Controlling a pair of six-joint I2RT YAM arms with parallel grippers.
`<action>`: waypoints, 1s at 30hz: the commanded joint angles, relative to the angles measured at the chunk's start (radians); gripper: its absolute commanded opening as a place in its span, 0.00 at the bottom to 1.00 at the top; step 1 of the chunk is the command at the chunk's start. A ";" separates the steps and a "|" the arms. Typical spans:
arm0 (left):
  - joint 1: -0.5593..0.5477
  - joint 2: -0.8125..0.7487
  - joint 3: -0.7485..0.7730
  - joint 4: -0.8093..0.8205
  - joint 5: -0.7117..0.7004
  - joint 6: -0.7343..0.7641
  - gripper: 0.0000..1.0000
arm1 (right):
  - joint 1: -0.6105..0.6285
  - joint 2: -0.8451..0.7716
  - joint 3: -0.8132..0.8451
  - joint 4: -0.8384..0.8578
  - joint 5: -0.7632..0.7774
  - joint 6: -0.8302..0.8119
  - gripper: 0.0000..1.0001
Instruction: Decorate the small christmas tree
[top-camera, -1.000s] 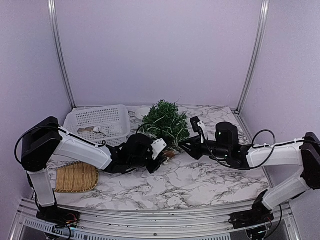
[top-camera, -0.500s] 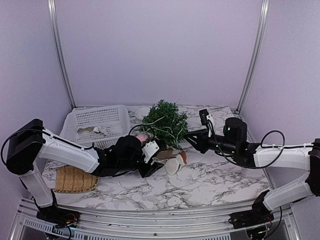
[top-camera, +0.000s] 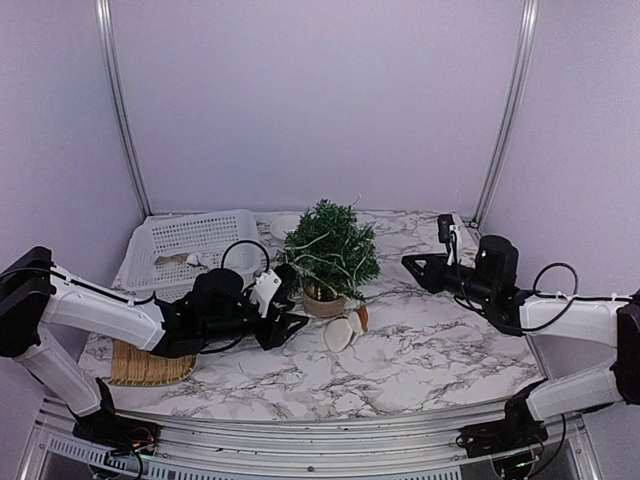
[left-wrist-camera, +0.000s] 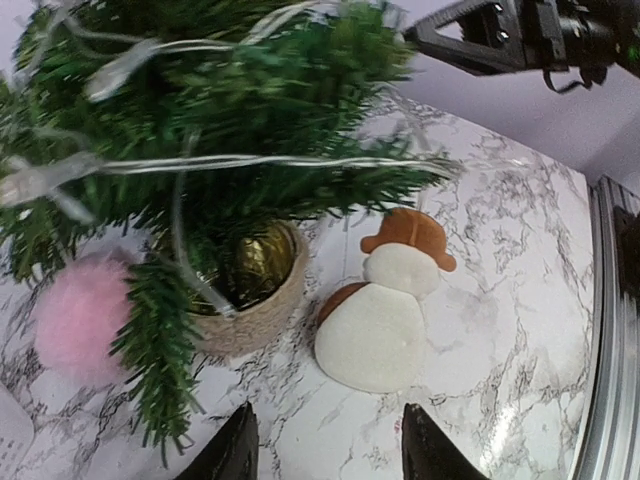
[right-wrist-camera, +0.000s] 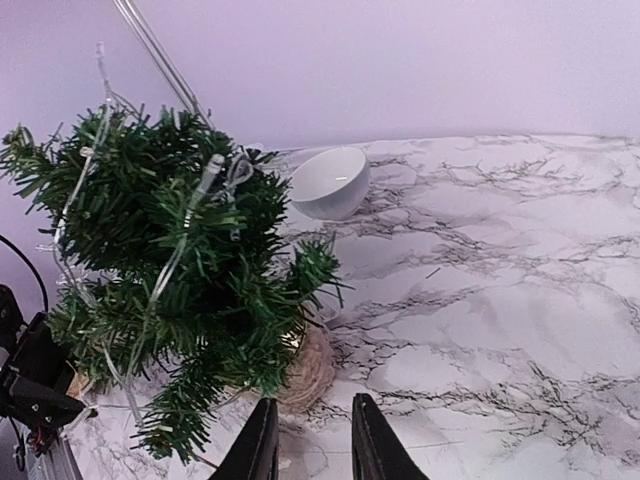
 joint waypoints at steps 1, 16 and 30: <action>0.055 -0.033 -0.050 0.125 -0.045 -0.172 0.47 | -0.027 0.089 -0.008 0.077 -0.030 0.058 0.24; 0.102 0.149 -0.069 0.312 -0.115 -0.341 0.31 | -0.028 0.552 0.112 0.376 -0.172 0.171 0.23; 0.101 0.239 -0.066 0.409 -0.124 -0.378 0.32 | -0.009 0.835 0.305 0.559 -0.296 0.302 0.24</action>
